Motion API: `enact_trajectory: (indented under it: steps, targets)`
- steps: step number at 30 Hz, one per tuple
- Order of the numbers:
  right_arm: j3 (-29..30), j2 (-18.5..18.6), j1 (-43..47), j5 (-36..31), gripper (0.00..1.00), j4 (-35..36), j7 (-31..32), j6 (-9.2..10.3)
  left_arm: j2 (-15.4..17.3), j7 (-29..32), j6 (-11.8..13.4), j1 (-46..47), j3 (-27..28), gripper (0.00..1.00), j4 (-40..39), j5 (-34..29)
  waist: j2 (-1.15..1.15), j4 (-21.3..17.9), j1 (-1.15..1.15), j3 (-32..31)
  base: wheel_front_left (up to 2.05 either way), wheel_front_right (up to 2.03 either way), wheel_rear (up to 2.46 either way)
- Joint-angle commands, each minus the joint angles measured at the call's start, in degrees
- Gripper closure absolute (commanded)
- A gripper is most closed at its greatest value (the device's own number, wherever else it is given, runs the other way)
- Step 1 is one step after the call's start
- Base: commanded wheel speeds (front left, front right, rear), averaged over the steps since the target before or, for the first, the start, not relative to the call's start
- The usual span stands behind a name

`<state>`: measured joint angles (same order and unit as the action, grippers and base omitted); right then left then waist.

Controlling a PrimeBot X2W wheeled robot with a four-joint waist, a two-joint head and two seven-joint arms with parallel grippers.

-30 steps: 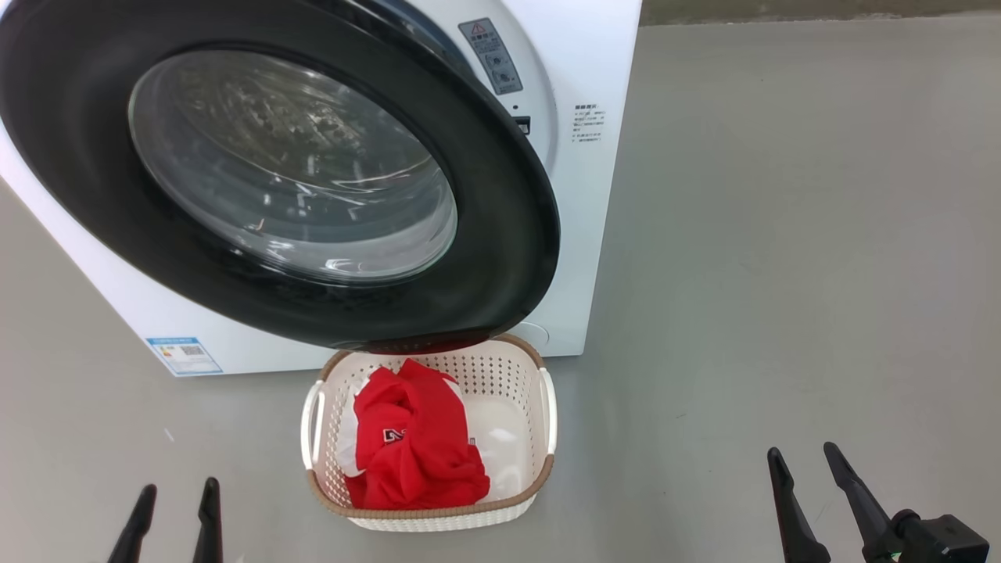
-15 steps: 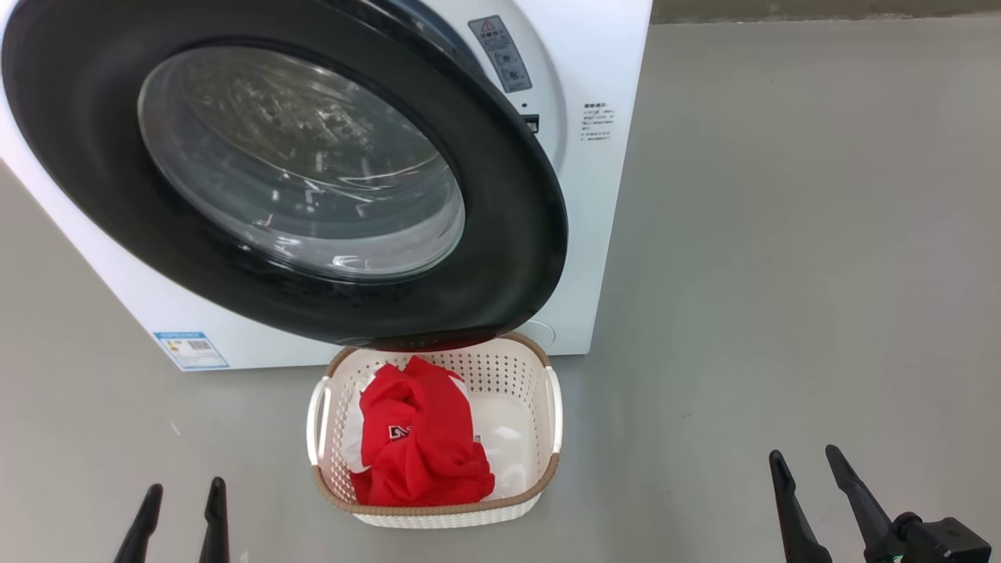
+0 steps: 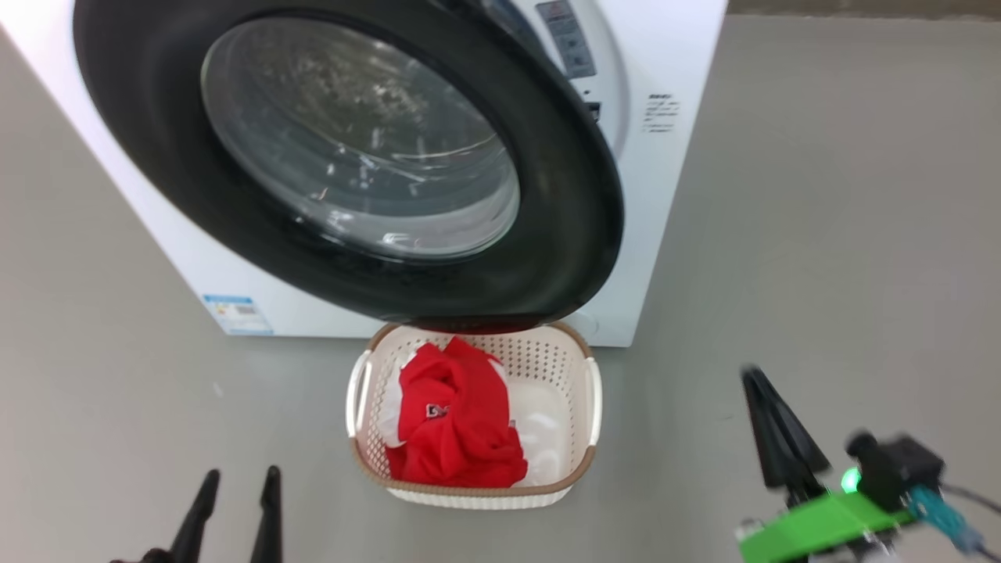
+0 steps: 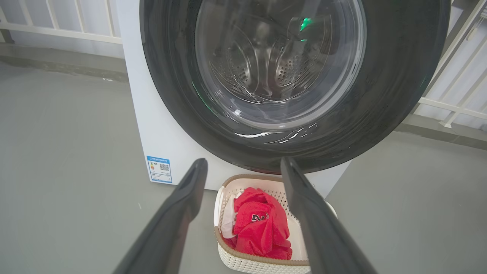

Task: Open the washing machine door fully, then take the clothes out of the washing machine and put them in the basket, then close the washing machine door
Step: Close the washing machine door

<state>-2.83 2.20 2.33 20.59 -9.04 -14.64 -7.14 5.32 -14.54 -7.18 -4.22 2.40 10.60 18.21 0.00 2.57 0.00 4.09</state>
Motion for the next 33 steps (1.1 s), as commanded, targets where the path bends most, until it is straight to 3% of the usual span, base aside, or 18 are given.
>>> enact_trajectory:
  steps: [1, 12, 33]
  targets:
    - [-2.64, 0.67, -4.39, 0.14, 1.00, 0.79, -0.36, -0.35, 0.07, -0.46, -0.31, 2.49, 1.15, 0.00, -1.25, 0.36, 0.00, 1.69, 0.00, 1.50, 0.00, 0.00, 0.00]
    - [-6.98, 0.67, -21.36, 0.71, 1.00, -3.36, -0.36, -0.35, -0.69, -0.46, -0.31, 7.28, -2.04, 0.00, -1.12, 1.88, 0.00, 7.26, 0.00, 7.26, 0.00, 0.00, 0.00]
    - [-2.60, 0.67, -36.59, -1.62, 1.00, -9.35, -0.36, -0.35, -0.67, -0.46, -0.31, 15.84, -5.06, 0.00, -1.28, 4.80, 0.00, 12.55, 0.00, 18.05, 0.00, 0.00, 0.00]
